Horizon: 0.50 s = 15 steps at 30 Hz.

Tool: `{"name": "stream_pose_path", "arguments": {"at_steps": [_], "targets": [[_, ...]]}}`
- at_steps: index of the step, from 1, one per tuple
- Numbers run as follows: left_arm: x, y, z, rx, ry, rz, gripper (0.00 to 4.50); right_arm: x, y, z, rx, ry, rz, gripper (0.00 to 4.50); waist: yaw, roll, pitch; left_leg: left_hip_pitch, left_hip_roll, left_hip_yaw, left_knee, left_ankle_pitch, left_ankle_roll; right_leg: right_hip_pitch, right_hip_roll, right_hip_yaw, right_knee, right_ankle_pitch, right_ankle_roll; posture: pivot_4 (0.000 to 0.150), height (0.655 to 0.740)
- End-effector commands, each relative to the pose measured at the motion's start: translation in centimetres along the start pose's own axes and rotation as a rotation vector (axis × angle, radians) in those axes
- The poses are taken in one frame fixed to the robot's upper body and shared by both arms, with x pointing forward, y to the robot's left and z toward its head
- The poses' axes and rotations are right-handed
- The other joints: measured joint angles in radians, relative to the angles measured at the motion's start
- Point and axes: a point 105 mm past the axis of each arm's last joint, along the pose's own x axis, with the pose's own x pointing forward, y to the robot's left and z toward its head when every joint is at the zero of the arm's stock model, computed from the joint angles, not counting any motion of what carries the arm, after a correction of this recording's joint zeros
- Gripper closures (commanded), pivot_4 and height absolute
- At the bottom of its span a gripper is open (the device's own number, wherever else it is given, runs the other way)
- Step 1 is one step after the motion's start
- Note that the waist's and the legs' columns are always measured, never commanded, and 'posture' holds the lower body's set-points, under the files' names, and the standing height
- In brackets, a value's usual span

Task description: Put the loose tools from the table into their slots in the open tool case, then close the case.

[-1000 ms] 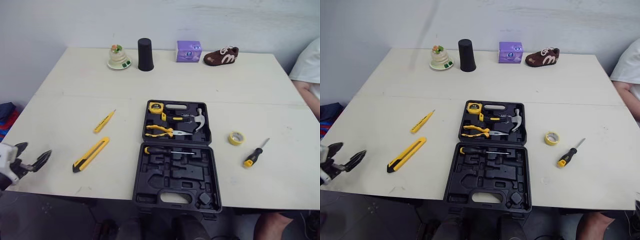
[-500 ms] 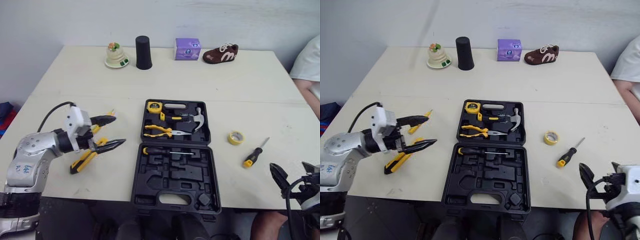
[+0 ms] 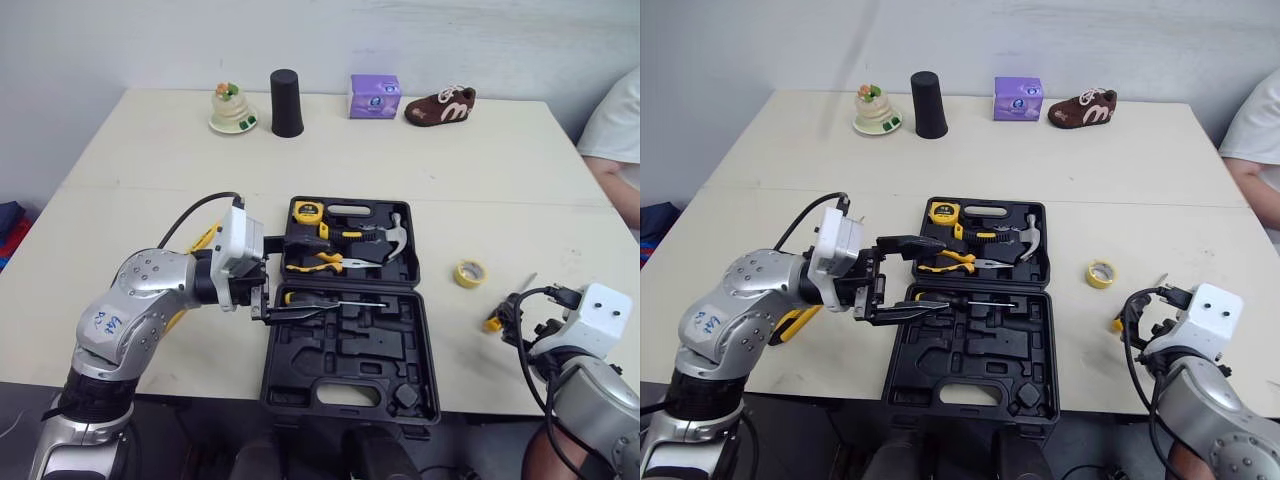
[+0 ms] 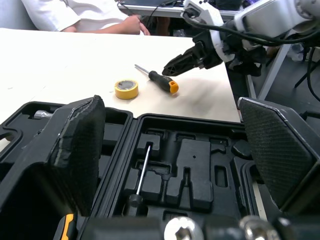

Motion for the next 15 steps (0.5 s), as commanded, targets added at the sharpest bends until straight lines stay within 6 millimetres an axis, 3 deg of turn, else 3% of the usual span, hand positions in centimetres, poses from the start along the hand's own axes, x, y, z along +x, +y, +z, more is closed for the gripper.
{"name": "stream_pose_path", "arguments": {"at_steps": [1,15], "targets": [[0.2,-1.1,0.4,0.037,0.005,-0.028,0.05,1.1,-0.1,0.3,0.038,0.042,-0.029,0.0,-0.002,0.0,0.0,-0.001,0.0,0.001,0.0,0.0,0.0,-0.001,0.0,0.001,0.001,0.0,0.0,0.15,0.7341],[-0.3,-1.6,0.2,0.039,0.035,-0.036,0.05,2.2,2.1,-0.9,0.017,0.206,0.037,0.0,0.0,0.0,0.0,-0.004,0.0,0.001,0.0,0.001,0.0,-0.005,0.0,0.001,0.002,0.0,0.0,0.15,0.7341]]}}
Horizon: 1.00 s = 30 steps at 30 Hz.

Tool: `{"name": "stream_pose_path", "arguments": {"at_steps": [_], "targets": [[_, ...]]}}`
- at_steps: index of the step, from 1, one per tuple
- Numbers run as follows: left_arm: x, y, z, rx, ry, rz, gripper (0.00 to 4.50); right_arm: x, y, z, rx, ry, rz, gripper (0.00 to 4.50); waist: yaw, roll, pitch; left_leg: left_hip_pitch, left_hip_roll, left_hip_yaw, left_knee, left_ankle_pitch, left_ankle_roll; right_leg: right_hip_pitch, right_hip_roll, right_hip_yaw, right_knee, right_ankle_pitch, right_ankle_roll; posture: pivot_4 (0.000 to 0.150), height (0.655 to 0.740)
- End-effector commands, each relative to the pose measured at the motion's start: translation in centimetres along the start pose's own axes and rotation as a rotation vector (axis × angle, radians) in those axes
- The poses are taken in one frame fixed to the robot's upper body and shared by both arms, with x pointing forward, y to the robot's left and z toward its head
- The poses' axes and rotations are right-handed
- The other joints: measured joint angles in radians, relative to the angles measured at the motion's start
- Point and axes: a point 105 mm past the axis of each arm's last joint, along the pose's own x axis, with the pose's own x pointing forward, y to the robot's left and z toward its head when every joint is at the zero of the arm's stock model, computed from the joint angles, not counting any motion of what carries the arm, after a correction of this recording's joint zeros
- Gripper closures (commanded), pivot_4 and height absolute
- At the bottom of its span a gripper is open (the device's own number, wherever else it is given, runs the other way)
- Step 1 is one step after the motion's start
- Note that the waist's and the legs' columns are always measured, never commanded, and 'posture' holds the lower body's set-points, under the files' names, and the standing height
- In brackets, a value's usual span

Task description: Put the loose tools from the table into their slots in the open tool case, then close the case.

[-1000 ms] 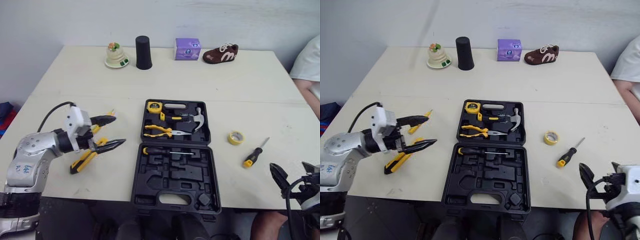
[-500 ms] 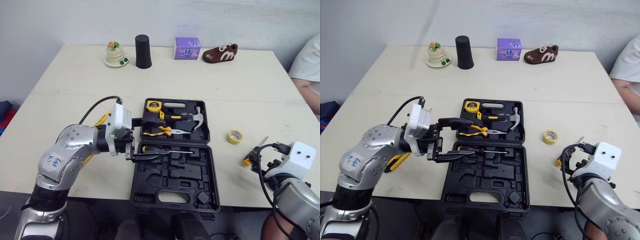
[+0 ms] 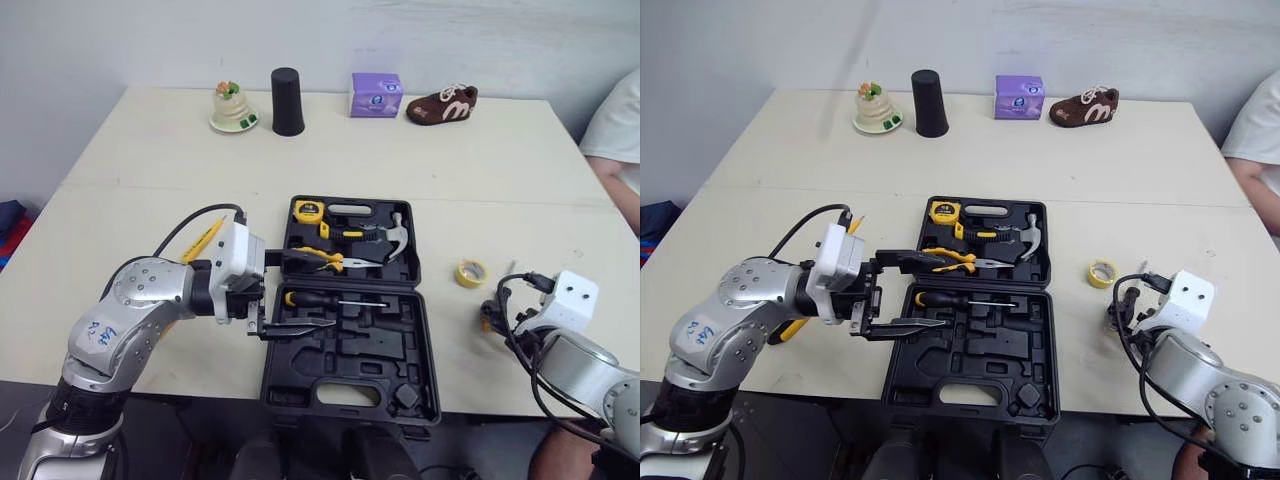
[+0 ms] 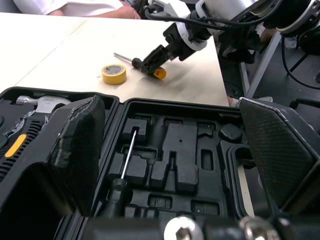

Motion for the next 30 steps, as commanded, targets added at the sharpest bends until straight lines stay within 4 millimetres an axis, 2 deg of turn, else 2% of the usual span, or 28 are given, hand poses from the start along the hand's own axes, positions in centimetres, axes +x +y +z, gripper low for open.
{"name": "stream_pose_path", "arguments": {"at_steps": [1,5,6,9,13,14,17,20,24,26,29,30], "targets": [[0.0,-0.5,0.8,0.043,-0.011,-0.011,0.05,-0.2,1.0,-0.5,-0.016,0.035,0.023,0.0,0.0,0.0,0.0,0.0,0.0,0.0,0.0,0.0,0.0,0.0,0.0,0.0,0.0,0.0,0.0,0.15,0.7341],[-0.1,-0.7,0.6,0.041,-0.01,-0.011,0.05,-0.2,1.0,-0.5,-0.051,0.029,0.014,0.0,-0.003,0.0,0.0,0.0,0.0,0.0,0.0,0.0,0.0,0.0,0.0,0.0,0.0,0.0,0.0,0.15,0.7341],[-0.1,-0.7,0.5,0.04,-0.01,-0.011,0.02,-0.2,0.9,-0.6,-0.058,0.03,0.011,0.24,-0.003,0.0,0.0,0.0,0.0,0.0,0.0,0.0,0.0,0.0,0.0,0.0,0.0,0.0,0.0,0.15,0.7341],[-0.1,-0.7,0.5,0.044,-0.01,-0.015,0.0,-0.2,0.3,-0.7,-0.056,0.029,-0.01,1.25,-0.002,-0.001,0.0,0.0,0.0,0.0,0.0,0.0,0.0,0.0,0.0,0.0,0.0,0.0,0.0,0.15,0.7341],[0.2,-0.7,0.9,0.05,-0.05,-0.039,0.0,-0.2,-0.4,0.2,-0.009,-0.026,-0.052,3.17,-0.003,-0.001,0.0,0.0,0.001,0.0,0.0,0.0,0.0,0.0,0.0,0.0,0.0,0.0,0.0,0.15,0.7341],[0.3,-0.7,1.1,0.048,-0.063,-0.05,0.0,-0.2,-0.7,0.7,0.01,-0.059,-0.075,3.52,-0.002,-0.001,0.0,0.0,0.001,0.0,0.0,0.0,0.0,0.0,0.0,0.0,0.0,0.0,0.0,0.15,0.7341],[0.5,-0.7,1.5,0.049,-0.092,-0.075,0.0,-1.2,-2.1,2.7,0.033,-0.21,-0.15,3.53,0.001,0.0,0.0,0.0,0.0,0.0,0.0,0.0,0.0,0.0,0.0,0.0,0.0,0.0,0.0,0.15,0.7341],[0.4,-0.2,1.7,0.057,-0.11,-0.061,0.0,-2.3,-2.6,4.2,-0.1,-0.299,-0.125,3.53,0.003,0.001,0.001,-0.001,0.0,0.0,-0.001,0.0,-0.001,-0.001,0.0,0.0,-0.001,0.0,0.0,0.15,0.7341],[-0.2,0.6,1.6,0.096,-0.13,-0.025,0.0,-2.8,-2.0,8.7,-0.212,-0.414,0.013,3.53,-0.005,0.002,0.002,-0.001,0.0,0.001,0.0,0.0,0.0,0.0,0.001,0.0,-0.002,0.0,0.001,0.15,0.7341],[-0.8,0.8,1.0,0.093,-0.114,-0.014,0.0,-3.4,1.2,10.2,-0.405,-0.41,0.244,3.53,-0.007,0.003,0.002,0.001,0.0,0.003,-0.001,0.001,0.0,0.0,0.001,0.002,-0.001,0.001,0.001,0.15,0.7341],[-1.8,1.0,1.3,0.02,-0.156,-0.006,0.0,-4.3,3.8,10.4,-0.411,-0.316,0.497,3.53,-0.009,0.003,0.003,0.002,0.002,0.005,-0.002,0.001,0.0,-0.001,0.003,0.004,-0.001,0.001,0.001,0.15,0.7341],[-2.4,1.3,1.0,0.021,-0.129,0.014,0.0,-5.2,5.5,10.3,-0.526,-0.298,0.6,3.53,-0.008,0.002,0.004,0.002,0.003,0.004,-0.002,0.001,0.0,-0.001,0.004,0.003,-0.001,0.001,0.001,0.15,0.7341]]}}
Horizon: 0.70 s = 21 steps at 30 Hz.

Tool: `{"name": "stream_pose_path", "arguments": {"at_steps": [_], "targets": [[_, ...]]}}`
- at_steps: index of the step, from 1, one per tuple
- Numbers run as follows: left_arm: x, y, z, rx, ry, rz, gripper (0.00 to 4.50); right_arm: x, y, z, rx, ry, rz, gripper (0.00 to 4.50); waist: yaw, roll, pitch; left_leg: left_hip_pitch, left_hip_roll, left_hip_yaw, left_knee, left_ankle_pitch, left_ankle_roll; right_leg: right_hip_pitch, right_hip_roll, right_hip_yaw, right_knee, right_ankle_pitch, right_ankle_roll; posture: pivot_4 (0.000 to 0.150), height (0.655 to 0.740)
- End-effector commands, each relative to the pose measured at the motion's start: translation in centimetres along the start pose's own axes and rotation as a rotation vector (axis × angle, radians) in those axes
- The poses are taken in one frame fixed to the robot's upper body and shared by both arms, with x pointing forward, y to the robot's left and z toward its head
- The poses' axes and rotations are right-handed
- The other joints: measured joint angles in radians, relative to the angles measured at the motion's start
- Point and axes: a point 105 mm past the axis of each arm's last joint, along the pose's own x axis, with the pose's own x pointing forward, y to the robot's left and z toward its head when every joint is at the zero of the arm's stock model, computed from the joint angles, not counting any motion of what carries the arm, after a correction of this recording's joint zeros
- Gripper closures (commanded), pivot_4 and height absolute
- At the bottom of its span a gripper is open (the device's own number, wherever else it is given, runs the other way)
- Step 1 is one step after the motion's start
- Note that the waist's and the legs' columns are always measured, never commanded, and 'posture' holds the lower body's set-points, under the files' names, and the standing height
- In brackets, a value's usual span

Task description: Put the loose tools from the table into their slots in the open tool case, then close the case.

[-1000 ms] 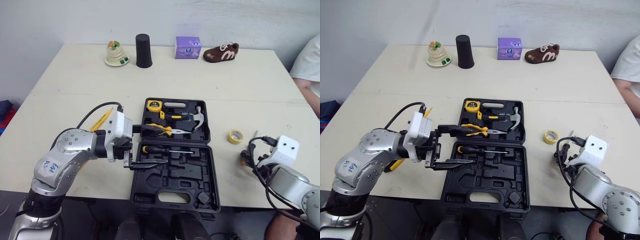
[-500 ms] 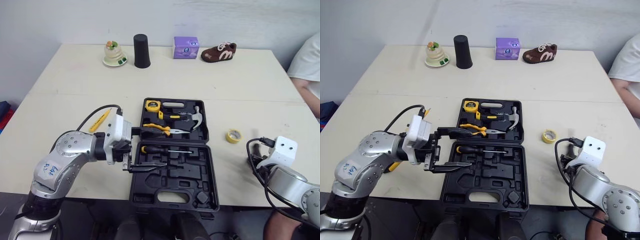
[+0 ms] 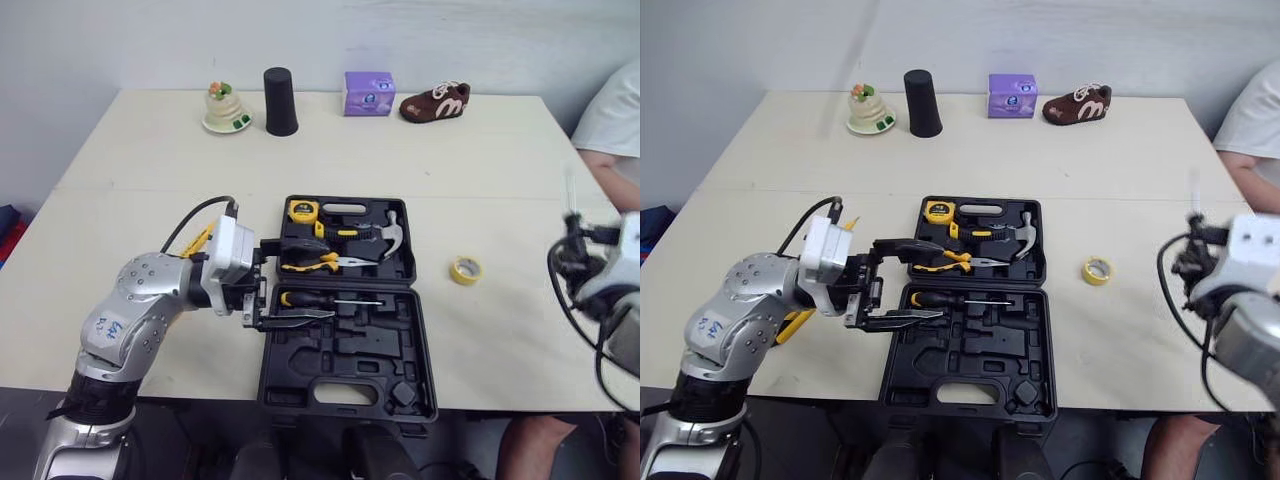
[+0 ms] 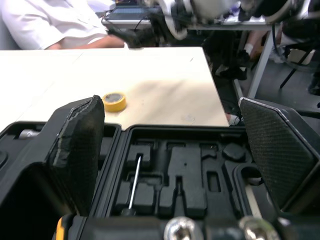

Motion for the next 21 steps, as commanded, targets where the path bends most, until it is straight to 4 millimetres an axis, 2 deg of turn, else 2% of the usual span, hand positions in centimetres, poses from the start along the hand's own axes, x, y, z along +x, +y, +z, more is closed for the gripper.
{"name": "stream_pose_path", "arguments": {"at_steps": [1,5,9,10,12,14,17,21], "targets": [[-1.8,0.8,0.6,0.008,0.013,0.057,0.0,-0.6,4.5,1.8,-0.136,0.034,0.375,3.53,0.004,0.001,0.003,-0.001,0.001,-0.001,0.001,0.0,0.0,0.0,0.001,-0.001,0.0,0.0,0.0,0.15,0.7341],[-4.0,0.4,-1.1,0.017,0.138,0.063,0.0,-1.6,9.2,1.8,-0.383,0.102,0.68,3.53,0.004,0.004,0.007,-0.001,0.0,0.0,0.0,-0.001,0.001,0.0,-0.001,-0.001,-0.002,0.0,0.0,0.15,0.7341],[-5.7,-0.1,-2.4,0.017,0.209,0.076,0.0,-1.8,11.8,0.3,-0.581,0.167,0.809,3.53,0.005,0.003,0.008,-0.003,0.0,-0.001,0.001,-0.003,0.002,-0.001,-0.003,-0.001,-0.004,0.0,0.0,0.15,0.7341],[-6.0,-0.1,-2.5,0.015,0.214,0.086,0.0,-1.8,12.2,-0.1,-0.621,0.188,0.832,3.53,0.006,0.003,0.009,-0.003,0.0,-0.001,0.001,-0.003,0.002,-0.001,-0.004,-0.002,-0.004,0.0,-0.001,0.15,0.7341],[-7.5,-0.4,-3.3,0.007,0.252,0.146,0.0,-2.2,14.2,-2.6,-0.806,0.261,0.919,3.53,0.01,0.003,0.009,-0.005,0.0,-0.002,0.002,-0.004,0.003,-0.002,-0.006,-0.004,-0.004,0.0,-0.001,0.15,0.7341],[-8.1,-0.7,-3.7,-0.001,0.271,0.173,0.0,-2.6,15.6,-3.7,-0.867,0.285,0.978,3.53,0.007,0.003,0.009,-0.006,-0.001,-0.003,0.003,-0.005,0.004,-0.002,-0.007,-0.005,-0.004,0.0,-0.001,0.15,0.7341],[-8.3,-1.1,-4.0,-0.006,0.285,0.173,0.0,-3.1,16.6,-4.3,-0.921,0.309,1.031,3.53,0.003,0.003,0.009,-0.006,-0.001,-0.004,0.004,-0.006,0.005,-0.003,-0.009,-0.006,-0.003,-0.001,-0.002,0.15,0.7341],[-8.5,-1.4,-4.2,-0.009,0.296,0.188,0.0,-3.3,17.0,-5.1,-0.972,0.339,1.044,3.53,0.002,0.003,0.009,-0.015,-0.002,-0.005,0.01,-0.006,0.006,-0.01,-0.011,-0.009,0.002,-0.001,-0.002,0.15,0.7341]]}}
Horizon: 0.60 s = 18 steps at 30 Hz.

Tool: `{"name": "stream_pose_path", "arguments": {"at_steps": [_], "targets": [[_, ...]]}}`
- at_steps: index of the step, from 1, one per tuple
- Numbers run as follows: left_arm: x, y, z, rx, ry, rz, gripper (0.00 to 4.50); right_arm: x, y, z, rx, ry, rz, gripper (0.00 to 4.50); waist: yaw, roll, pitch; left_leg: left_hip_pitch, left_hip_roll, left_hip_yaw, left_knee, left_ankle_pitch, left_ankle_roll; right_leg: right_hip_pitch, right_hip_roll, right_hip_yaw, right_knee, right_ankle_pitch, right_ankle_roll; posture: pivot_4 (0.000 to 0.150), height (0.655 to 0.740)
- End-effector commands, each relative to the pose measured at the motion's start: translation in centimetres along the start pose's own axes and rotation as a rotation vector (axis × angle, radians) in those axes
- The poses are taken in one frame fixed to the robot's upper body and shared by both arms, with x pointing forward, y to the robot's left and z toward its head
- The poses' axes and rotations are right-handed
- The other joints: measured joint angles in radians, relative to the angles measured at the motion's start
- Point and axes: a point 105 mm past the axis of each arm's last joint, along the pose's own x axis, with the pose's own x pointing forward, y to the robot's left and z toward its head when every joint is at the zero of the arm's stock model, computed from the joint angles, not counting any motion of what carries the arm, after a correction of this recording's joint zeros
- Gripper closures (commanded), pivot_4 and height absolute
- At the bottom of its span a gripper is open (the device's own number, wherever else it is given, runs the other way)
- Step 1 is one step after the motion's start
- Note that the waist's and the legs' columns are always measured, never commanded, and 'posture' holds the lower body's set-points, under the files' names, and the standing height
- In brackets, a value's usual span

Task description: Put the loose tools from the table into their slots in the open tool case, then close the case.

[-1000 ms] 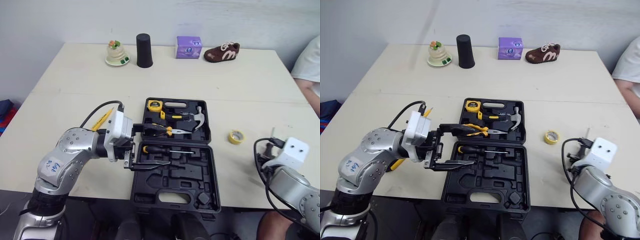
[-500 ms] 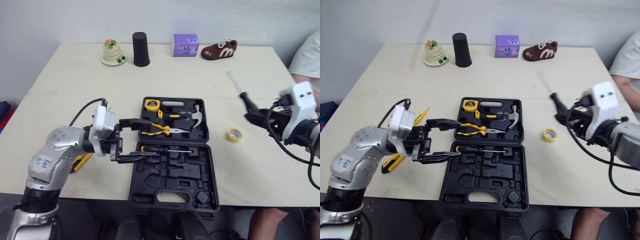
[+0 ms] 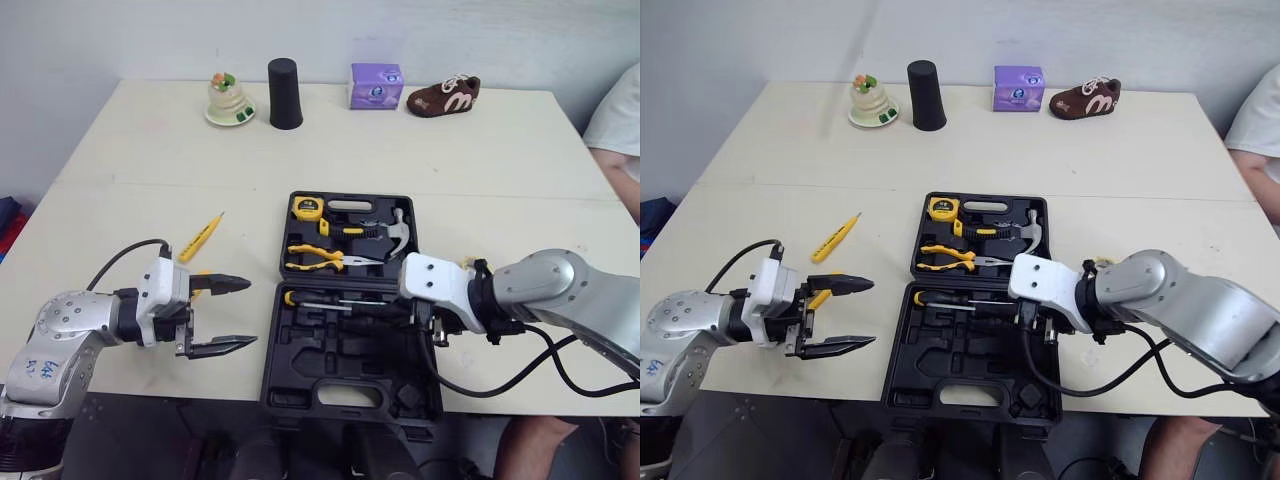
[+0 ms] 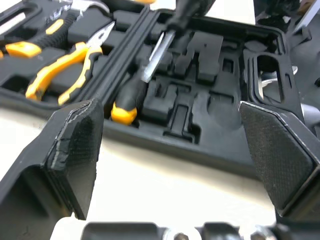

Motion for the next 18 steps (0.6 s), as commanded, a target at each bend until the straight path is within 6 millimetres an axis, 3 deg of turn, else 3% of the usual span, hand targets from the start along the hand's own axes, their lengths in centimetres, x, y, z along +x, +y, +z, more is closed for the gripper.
{"name": "stream_pose_path", "arguments": {"at_steps": [1,18], "targets": [[-0.6,-0.2,0.4,0.044,0.013,0.025,0.0,0.2,0.3,0.4,-0.064,0.037,-0.012,3.53,0.0,0.0,0.0,-0.001,0.0,0.0,0.003,-0.001,0.001,-0.001,0.0,0.0,0.001,0.0,0.0,0.15,0.7341],[-0.2,-1.2,0.2,0.017,0.007,-0.008,0.0,-0.1,-0.6,-2.5,-0.036,0.153,-0.031,3.53,-0.013,0.0,0.0,-0.001,-0.003,-0.001,0.007,-0.004,0.007,0.002,-0.004,-0.003,0.003,0.0,0.0,0.15,0.7341]]}}
